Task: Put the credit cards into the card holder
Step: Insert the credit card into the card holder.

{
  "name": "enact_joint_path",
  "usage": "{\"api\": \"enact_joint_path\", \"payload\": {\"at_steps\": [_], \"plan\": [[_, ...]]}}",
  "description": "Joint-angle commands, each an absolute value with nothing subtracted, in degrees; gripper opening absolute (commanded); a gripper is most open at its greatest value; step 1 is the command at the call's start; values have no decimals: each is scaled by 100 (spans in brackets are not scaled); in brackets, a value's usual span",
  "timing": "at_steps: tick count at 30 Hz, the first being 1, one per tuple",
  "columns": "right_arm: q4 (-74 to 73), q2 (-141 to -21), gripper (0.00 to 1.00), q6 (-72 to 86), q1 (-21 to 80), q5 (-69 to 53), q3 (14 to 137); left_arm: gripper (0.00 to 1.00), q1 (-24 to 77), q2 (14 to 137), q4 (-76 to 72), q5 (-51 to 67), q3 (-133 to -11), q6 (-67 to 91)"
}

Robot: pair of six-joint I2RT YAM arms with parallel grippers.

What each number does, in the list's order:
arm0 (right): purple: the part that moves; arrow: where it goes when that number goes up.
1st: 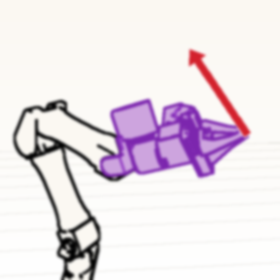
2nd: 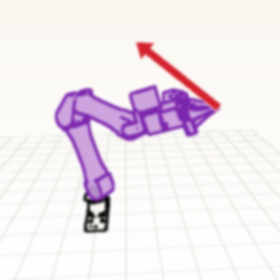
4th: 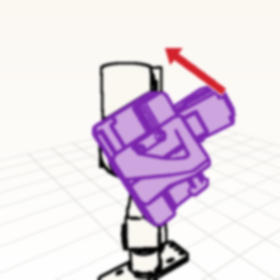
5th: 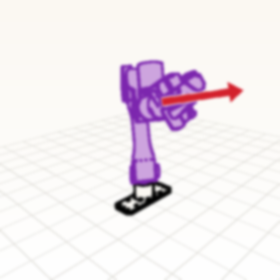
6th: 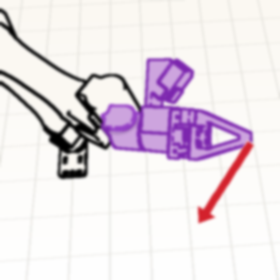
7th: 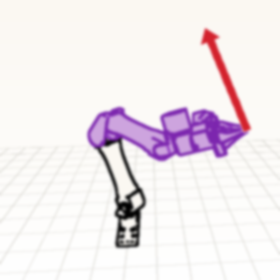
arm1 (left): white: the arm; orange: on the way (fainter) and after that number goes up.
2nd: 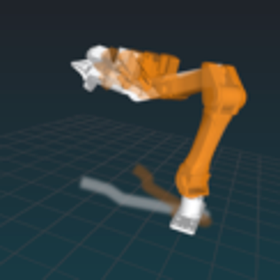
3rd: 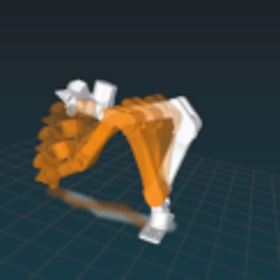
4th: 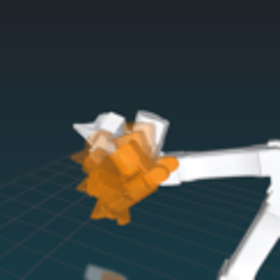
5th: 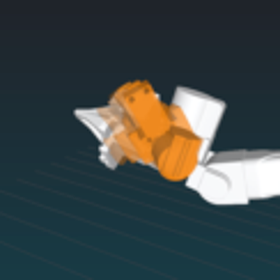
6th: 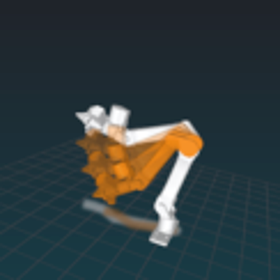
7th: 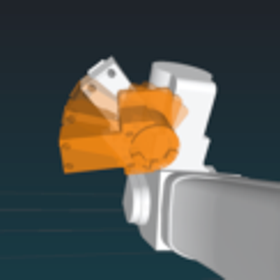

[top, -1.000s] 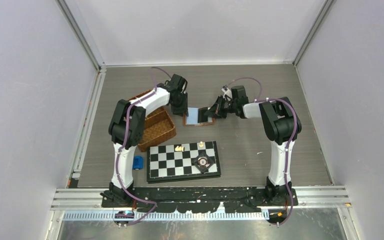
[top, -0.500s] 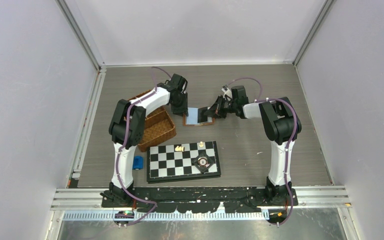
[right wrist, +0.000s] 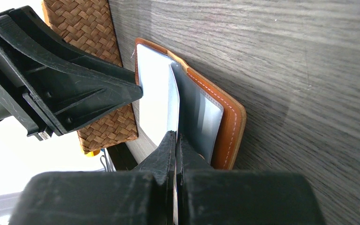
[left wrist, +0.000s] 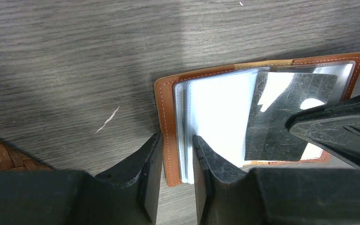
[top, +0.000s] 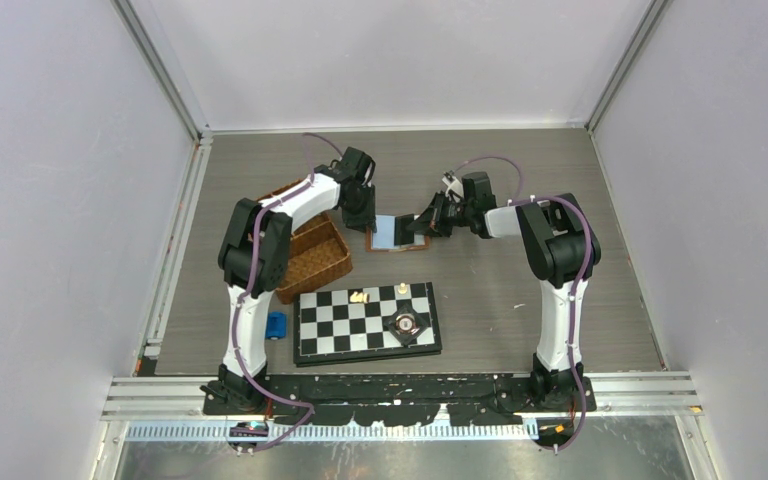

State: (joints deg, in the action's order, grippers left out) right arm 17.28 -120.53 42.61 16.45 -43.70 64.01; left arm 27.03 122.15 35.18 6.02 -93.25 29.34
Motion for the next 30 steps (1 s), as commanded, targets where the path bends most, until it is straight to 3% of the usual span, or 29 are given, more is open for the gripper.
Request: {"api": "enact_joint_path", "payload": {"at_steps": [1, 20, 30], "plan": [[1811, -12218, 0, 4192, 1758, -4368, 6354, 30, 2733, 12419, 3782, 554, -9387, 2823], [1458, -12253, 0, 3930, 1913, -4269, 6492, 29, 2733, 12437, 3808, 615, -9448, 2819], [2366, -12292, 1, 4736, 1916, -4131, 6223, 29, 2733, 12454, 3814, 650, -9449, 2838]]}}
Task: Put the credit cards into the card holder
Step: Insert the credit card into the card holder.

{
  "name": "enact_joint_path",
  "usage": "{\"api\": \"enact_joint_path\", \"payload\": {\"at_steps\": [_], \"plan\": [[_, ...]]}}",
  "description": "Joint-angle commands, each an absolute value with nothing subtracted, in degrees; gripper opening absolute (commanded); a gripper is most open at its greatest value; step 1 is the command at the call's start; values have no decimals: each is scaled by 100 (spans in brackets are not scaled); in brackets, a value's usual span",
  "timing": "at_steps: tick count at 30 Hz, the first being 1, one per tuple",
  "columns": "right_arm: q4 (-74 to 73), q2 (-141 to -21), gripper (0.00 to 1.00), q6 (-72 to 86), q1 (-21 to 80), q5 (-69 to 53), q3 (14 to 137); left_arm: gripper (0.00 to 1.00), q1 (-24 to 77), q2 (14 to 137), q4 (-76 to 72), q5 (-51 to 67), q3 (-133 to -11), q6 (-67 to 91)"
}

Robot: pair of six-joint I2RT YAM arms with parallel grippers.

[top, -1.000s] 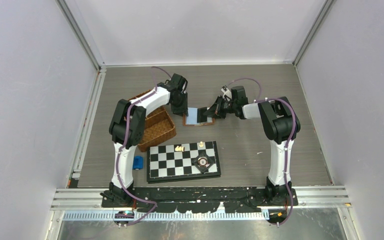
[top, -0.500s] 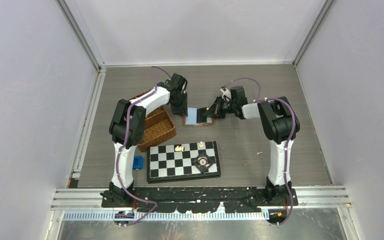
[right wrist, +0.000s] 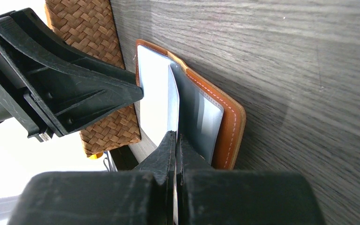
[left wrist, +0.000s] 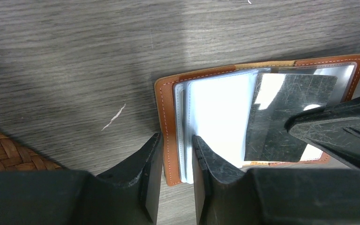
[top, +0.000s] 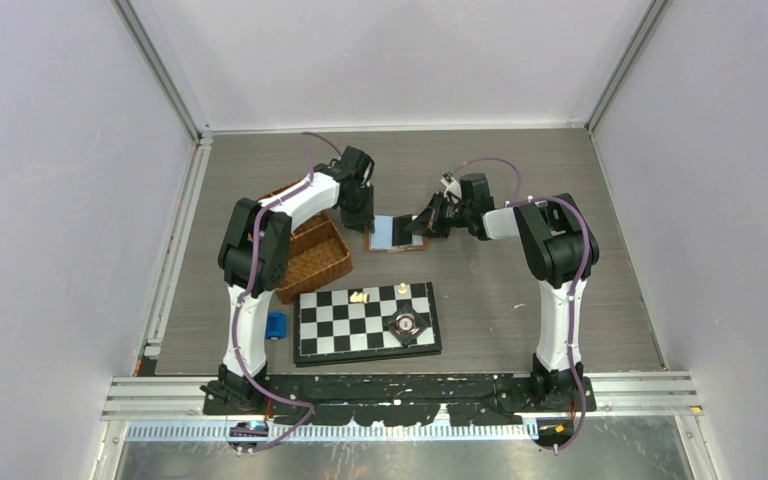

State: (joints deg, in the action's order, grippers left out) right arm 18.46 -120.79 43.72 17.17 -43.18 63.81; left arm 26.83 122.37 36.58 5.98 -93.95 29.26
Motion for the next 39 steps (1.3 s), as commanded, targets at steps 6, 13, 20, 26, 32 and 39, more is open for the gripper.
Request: {"api": "enact_joint_path", "payload": {"at_steps": [6, 13, 20, 26, 32, 39], "plan": [[2530, -12384, 1, 4862, 1949, -4141, 6177, 28, 2733, 12450, 3812, 648, -9447, 2839], [2460, -12366, 0, 4841, 1951, -4140, 6189, 28, 2733, 12445, 3836, 645, -9439, 2824], [1939, -12417, 0, 4730, 1951, -4050, 6350, 27, 2733, 12439, 3803, 694, -9415, 2818], [1909, -12505, 0, 4762, 2005, -4013, 6478, 24, 2733, 12428, 3737, 814, -9387, 2856], [1866, -12598, 0, 4786, 2114, -3944, 6632, 23, 2733, 12384, 3602, 960, -9279, 2892], [1671, -12661, 4, 4721, 2247, -3850, 6850, 23, 2733, 12346, 3429, 1169, -9174, 2975]]}}
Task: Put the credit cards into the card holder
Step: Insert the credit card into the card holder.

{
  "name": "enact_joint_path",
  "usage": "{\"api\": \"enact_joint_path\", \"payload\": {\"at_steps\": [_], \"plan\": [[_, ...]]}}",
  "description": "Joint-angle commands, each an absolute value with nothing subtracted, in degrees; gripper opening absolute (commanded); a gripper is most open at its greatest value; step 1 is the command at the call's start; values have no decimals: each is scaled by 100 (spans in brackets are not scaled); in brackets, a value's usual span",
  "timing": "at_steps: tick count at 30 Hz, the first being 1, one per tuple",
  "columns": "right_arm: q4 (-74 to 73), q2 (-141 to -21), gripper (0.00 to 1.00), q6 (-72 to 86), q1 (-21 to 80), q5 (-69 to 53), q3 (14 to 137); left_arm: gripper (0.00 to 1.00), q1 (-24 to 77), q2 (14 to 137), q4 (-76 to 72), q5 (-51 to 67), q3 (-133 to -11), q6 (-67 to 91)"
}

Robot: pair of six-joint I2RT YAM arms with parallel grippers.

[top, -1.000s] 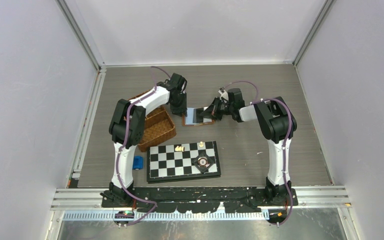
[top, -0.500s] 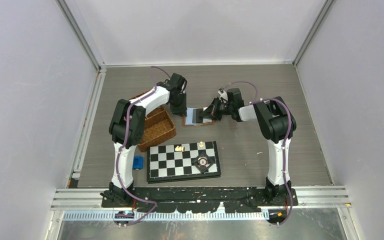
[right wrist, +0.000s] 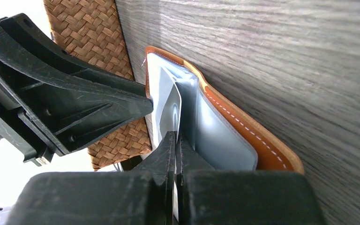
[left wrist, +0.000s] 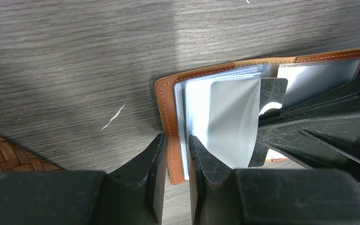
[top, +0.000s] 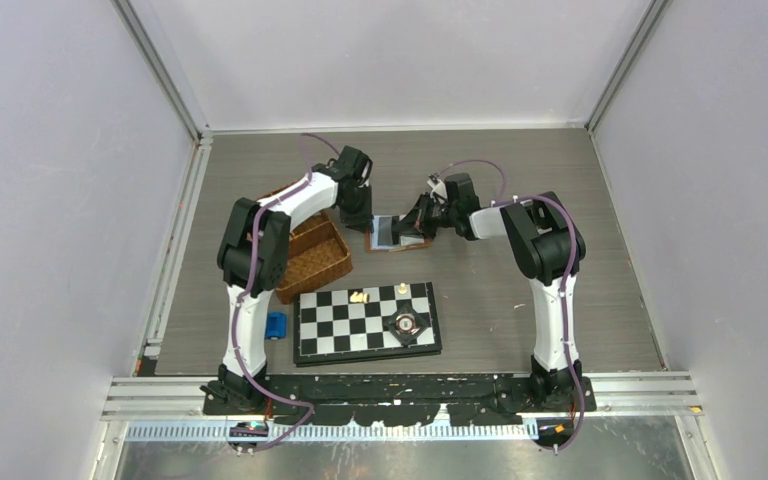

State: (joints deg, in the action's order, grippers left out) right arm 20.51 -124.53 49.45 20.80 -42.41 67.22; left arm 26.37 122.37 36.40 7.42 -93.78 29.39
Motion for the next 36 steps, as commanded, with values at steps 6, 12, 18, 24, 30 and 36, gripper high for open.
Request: {"api": "enact_joint_path", "payload": {"at_steps": [6, 12, 18, 24, 30, 36], "plan": [[1060, -12314, 17, 4317, 2259, -3578, 6870, 23, 2718, 12202, 3448, 1093, -9111, 2957], [209, -11814, 31, 3878, 2251, -3161, 6919, 26, 2672, 11977, 3428, 1109, -9101, 2943], [-425, -11384, 44, 3636, 2252, -2843, 6968, 31, 2663, 11783, 3423, 1268, -9208, 2928], [-870, -11058, 51, 3454, 2250, -2543, 7013, 34, 2663, 11609, 3443, 1303, -9242, 2906], [-889, -11020, 53, 3456, 2259, -2544, 6995, 36, 2663, 11457, 3299, 1273, -9100, 2941], [-903, -11174, 53, 3471, 2265, -2486, 7048, 31, 2664, 11768, 3277, 1411, -9088, 2976]]}}
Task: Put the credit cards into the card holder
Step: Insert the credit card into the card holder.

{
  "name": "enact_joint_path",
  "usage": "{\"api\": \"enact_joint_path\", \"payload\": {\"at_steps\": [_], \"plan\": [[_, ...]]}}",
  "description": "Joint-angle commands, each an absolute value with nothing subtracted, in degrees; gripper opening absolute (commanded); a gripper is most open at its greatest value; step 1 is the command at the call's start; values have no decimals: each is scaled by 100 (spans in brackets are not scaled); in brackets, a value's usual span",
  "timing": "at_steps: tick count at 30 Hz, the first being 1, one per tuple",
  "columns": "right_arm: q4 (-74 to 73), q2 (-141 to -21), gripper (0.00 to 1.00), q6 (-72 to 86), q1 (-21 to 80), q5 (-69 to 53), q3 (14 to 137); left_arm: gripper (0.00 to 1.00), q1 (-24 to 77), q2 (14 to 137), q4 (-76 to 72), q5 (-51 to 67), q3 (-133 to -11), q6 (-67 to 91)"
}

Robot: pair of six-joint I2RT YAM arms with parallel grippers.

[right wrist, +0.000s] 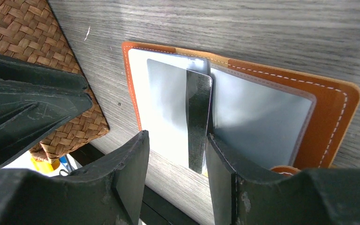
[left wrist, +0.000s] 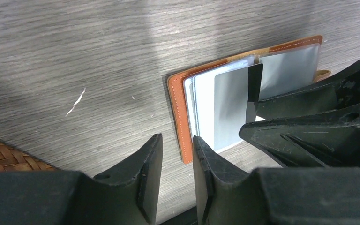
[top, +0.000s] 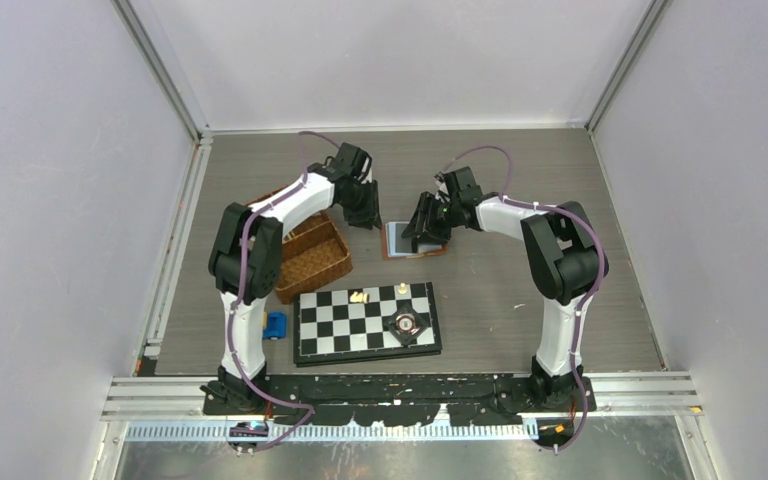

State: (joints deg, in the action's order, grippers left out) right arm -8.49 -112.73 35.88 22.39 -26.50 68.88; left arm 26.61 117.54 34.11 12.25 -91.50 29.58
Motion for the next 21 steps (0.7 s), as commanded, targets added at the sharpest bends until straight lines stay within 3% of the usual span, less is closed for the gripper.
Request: {"api": "enact_joint_path", "payload": {"at_steps": [1, 21], "plan": [[-925, -11198, 52, 3452, 2267, -2458, 7061, 30, 2663, 11808, 3251, 1427, -9077, 2988], [-1493, -11545, 42, 3101, 2732, -1724, 7653, 13, 2724, 12383, 2948, 1569, -8884, 3082]]}}
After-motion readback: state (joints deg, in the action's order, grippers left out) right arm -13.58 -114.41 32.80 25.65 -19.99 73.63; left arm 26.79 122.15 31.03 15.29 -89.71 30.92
